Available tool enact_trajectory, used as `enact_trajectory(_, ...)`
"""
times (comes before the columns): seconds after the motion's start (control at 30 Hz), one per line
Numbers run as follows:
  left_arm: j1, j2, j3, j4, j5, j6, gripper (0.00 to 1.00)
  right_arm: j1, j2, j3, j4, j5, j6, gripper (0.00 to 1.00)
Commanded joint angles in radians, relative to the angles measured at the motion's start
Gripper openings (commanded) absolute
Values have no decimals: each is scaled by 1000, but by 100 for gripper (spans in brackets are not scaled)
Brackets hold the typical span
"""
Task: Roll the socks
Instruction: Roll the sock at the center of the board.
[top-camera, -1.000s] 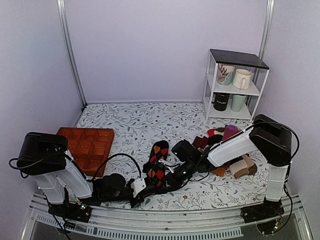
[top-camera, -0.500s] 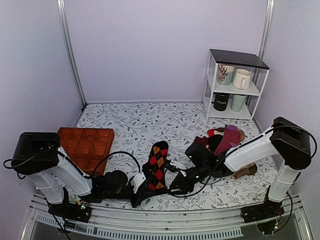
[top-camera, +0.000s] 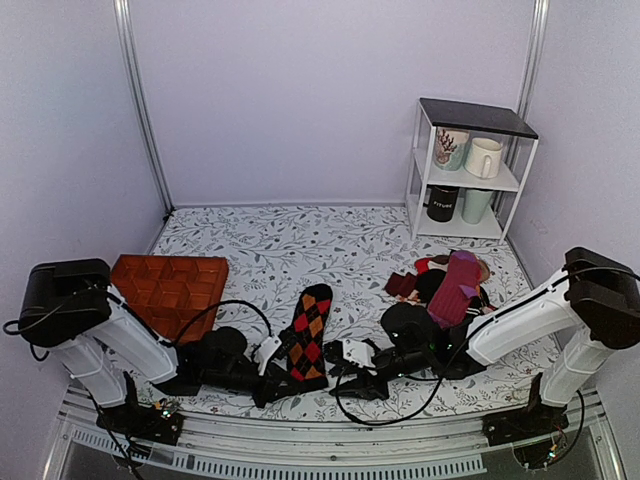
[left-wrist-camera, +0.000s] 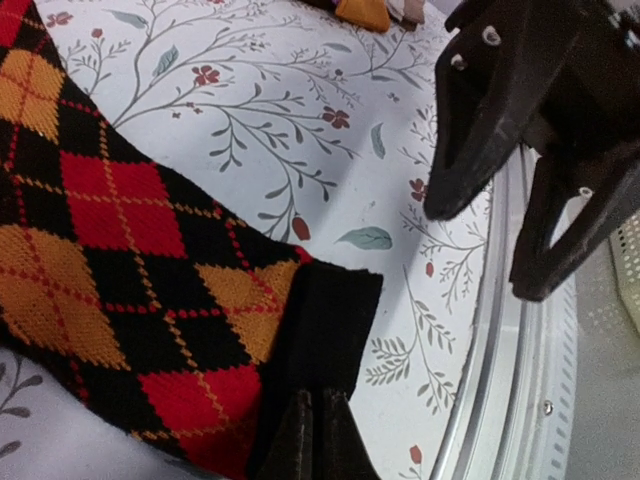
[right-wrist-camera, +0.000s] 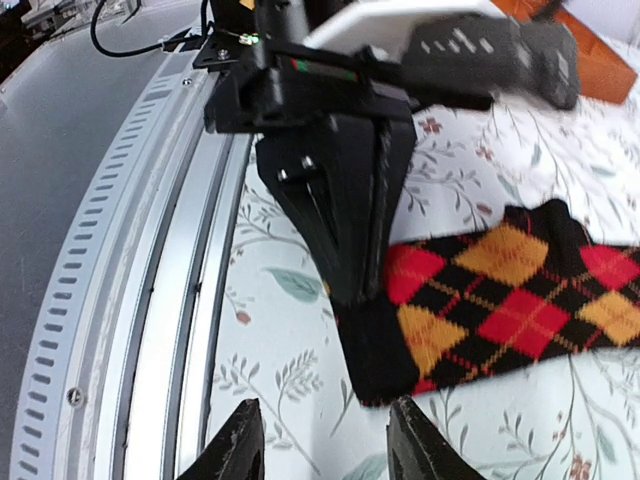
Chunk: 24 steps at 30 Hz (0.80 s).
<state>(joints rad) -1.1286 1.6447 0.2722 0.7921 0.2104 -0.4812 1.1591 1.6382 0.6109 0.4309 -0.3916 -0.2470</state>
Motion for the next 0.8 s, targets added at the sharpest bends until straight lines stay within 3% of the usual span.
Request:
enact_trajectory(0.0,16,90,-45,-191,51,-31,0,43,76,61,42,45,-81,43)
enact_trajectory(0.5,19,133,-60,-141,80,-34,0,54,219,113,62,81,-112,41)
enact_trajectory(0.77,19,147,-64,-123,91,-35,0,55,256,127,70,145,-105,33)
